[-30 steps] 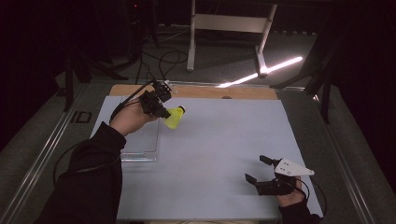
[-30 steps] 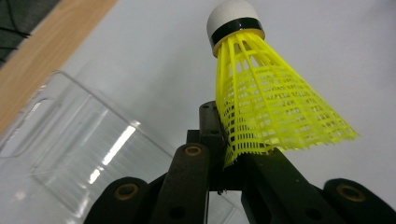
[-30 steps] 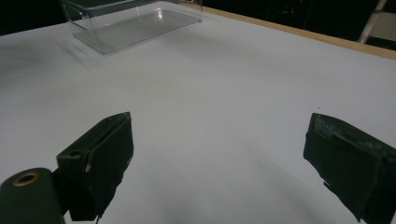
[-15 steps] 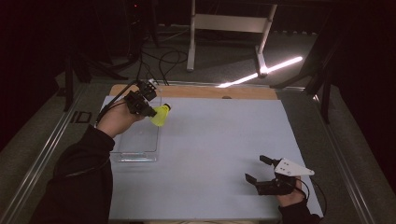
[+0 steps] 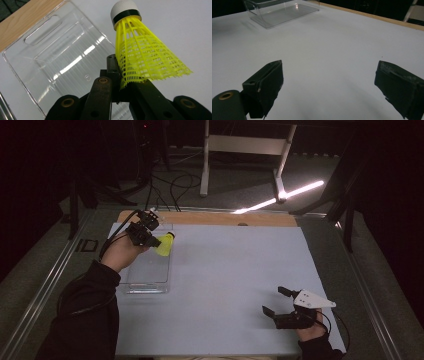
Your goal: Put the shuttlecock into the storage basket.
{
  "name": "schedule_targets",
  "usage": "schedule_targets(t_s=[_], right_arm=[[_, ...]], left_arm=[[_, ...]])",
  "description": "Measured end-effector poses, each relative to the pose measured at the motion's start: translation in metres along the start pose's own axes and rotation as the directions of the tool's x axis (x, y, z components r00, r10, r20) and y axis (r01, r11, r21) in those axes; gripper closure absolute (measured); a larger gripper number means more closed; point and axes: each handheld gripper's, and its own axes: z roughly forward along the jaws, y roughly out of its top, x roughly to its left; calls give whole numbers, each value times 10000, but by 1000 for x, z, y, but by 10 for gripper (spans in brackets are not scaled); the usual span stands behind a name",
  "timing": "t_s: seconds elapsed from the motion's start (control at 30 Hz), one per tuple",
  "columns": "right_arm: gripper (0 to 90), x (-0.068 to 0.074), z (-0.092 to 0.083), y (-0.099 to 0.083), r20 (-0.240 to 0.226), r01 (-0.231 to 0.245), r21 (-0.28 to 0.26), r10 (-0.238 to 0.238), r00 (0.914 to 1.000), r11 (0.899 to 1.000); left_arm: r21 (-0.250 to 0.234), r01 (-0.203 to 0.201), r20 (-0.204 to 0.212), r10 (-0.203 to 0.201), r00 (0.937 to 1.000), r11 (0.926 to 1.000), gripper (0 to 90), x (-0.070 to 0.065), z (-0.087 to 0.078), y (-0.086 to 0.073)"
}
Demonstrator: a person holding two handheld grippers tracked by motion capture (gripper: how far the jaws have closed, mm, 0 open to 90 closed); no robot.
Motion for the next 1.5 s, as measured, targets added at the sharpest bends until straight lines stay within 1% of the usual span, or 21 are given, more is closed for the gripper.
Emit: schedule_targets(t_s=[0.17,0.2,0.23,0.27,0.3,0.33,0.37,0.43,0.5,0.53,0.7,0.83,0.9,0.93,1.0,1.1,1.13,1.3,1.37,1.4,1.5], right_arm=[[87,0,0,0,31,78,7,-78,10000,10000],[87,0,0,0,30,84,6,-84,10000,10000],[87,0,0,0,30,84,6,-84,10000,10000],[87,0,0,0,47,85,16,-85,10000,10000],[87,0,0,0,47,85,16,-85,10000,10000],[87,1,0,0,41,93,28,-94,9999,10000],[87,1,0,0,41,93,28,-94,9999,10000],[87,1,0,0,50,91,37,-91,9999,10000],[87,0,0,0,54,107,34,-107,9999,9999],[87,0,0,0,47,103,35,-104,9999,9999],[87,0,0,0,53,98,26,-98,9999,9999],[87,1,0,0,65,94,11,-94,9999,10000],[87,1,0,0,70,98,13,-98,9999,10000],[87,0,0,0,71,100,21,-100,9999,9999],[87,0,0,0,77,105,27,-106,9999,9999],[87,0,0,0,76,110,26,-111,9999,9999],[87,0,0,0,85,106,34,-107,9999,9999],[87,0,0,0,104,104,63,-104,9999,9999],[87,0,0,0,91,122,86,-123,9999,9999],[87,0,0,0,93,121,88,-122,9999,9999],[87,0,0,0,109,105,82,-106,9999,9999]], left_arm=[[-25,193,2,-193,9998,9998,900,2,7,-4],[-67,316,-81,-316,9995,9995,900,3,10,-6],[-67,316,-81,-316,9995,9995,900,3,10,-6],[-117,481,-166,-483,9987,9988,900,5,13,-8],[-117,481,-166,-483,9987,9988,900,5,13,-8],[-152,577,-334,-582,9977,9982,900,7,16,-9],[-152,577,-334,-582,9977,9982,900,7,16,-9],[-198,801,-343,-808,9961,9966,900,10,21,-12],[-159,853,-308,-857,9958,9962,900,11,23,-13],[-231,966,-317,-973,9948,9951,900,12,26,-14],[-71,1006,-246,-1008,9946,9949,900,12,34,-17],[-89,1223,-265,-1225,9921,9925,900,13,41,-22],[-66,1240,-305,-1241,9918,9923,900,14,43,-22],[-30,1325,-294,-1326,9907,9912,900,15,46,-24],[1,1373,-245,-1372,9902,9905,900,16,50,-26],[110,1327,-225,-1324,9909,9911,900,15,53,-28],[148,1337,-145,-1335,9909,9909,900,15,56,-29],[98,1407,-156,-1406,9899,9900,900,16,58,-29],[130,1423,-208,-1421,9896,9897,900,16,59,-30],[161,1518,-226,-1514,9882,9883,900,17,61,-31],[208,1558,-188,-1554,9877,9876,900,19,63,-33]])
